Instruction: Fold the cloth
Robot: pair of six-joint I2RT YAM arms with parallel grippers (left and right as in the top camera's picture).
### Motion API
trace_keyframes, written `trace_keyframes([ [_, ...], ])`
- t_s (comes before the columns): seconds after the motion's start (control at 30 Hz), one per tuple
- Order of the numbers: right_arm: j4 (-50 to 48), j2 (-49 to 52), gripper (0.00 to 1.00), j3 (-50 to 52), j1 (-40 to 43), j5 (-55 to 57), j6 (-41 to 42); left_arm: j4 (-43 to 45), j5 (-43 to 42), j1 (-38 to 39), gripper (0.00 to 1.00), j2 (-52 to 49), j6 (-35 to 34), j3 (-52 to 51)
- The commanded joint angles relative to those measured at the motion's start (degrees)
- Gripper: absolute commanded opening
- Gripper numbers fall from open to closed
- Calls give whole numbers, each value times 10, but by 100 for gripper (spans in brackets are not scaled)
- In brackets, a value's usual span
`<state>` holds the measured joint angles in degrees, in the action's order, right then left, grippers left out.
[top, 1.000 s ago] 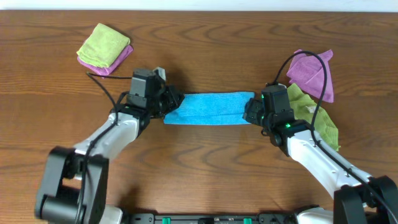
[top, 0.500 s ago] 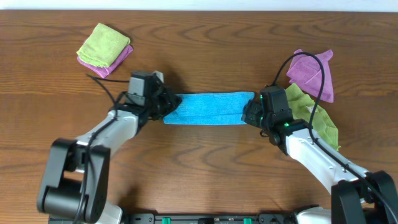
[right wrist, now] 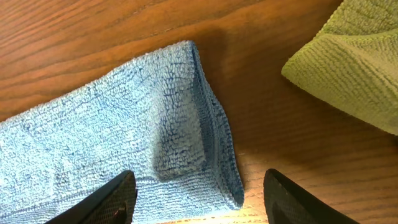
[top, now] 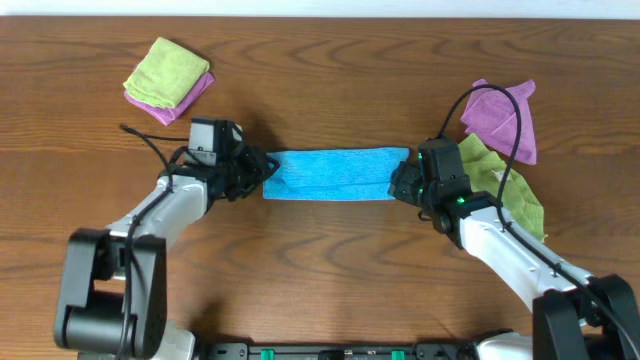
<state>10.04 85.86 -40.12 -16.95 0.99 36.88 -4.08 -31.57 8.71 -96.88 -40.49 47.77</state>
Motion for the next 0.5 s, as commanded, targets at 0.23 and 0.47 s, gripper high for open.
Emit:
trace_keyframes([
  [0.23,0,4,65,-7,5,0,8,78,-15,13,45,-69,-39,7],
  [0.47,0,4,64,-7,5,0,8,136,-15,19,46,-70,-74,7],
])
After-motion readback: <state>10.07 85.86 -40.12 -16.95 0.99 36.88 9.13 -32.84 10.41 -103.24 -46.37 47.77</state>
